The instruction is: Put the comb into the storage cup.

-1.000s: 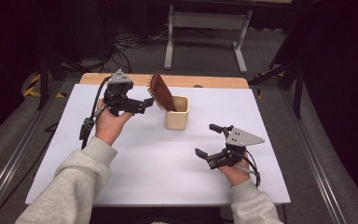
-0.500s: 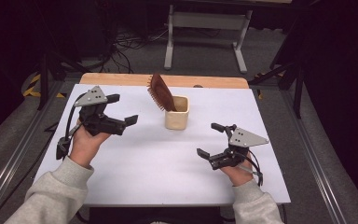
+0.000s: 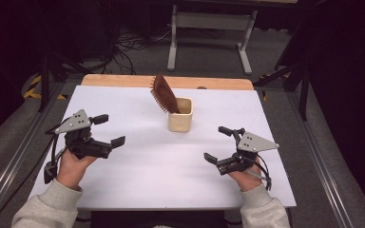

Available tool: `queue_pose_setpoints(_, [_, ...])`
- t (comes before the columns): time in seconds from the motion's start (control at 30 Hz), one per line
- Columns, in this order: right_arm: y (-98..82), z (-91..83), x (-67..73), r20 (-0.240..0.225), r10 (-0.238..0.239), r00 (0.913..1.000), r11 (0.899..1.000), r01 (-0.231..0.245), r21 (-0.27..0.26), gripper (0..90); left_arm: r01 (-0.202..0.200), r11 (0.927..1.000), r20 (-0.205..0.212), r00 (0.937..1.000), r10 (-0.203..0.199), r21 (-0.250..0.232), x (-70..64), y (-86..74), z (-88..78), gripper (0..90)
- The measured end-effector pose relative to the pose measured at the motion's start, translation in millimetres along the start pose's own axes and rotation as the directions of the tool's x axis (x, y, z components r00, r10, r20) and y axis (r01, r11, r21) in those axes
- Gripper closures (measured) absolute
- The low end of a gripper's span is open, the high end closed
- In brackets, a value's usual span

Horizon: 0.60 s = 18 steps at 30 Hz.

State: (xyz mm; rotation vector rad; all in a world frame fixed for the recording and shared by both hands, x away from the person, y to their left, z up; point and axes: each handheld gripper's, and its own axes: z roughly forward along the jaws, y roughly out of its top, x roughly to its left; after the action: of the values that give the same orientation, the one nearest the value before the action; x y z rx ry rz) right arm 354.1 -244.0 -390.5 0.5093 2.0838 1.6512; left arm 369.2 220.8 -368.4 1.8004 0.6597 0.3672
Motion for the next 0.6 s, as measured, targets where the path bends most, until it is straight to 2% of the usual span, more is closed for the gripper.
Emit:
queue_pose_setpoints(0.2, [-5.7, -3.7, 1.1, 0.009, 0.005, 0.9999, 1.0, -0.005, 0.015, 0.3, -0.01, 1.0, -0.007, 0.9999, 0.01, 0.0, 0.7, -22.5, -4.9, 0.1])
queue_pose_setpoints(0.4, [-10.8, -7.1, 0.6, 0.016, 0.009, 0.9998, 1.0, -0.01, 0.024, 0.3, 0.014, 0.9999, -0.003, 0.9999, -0.014, -0.007, 4.4, -44.3, -9.0, 0.1])
queue_pose_setpoints(0.6, [-15.9, -8.6, -0.1, 0.02, 0.013, 0.9997, 0.999, -0.014, 0.031, 0.3, 0.044, 0.9989, -0.011, 0.999, -0.044, 0.014, 9.5, -66.5, -6.8, 0.0])
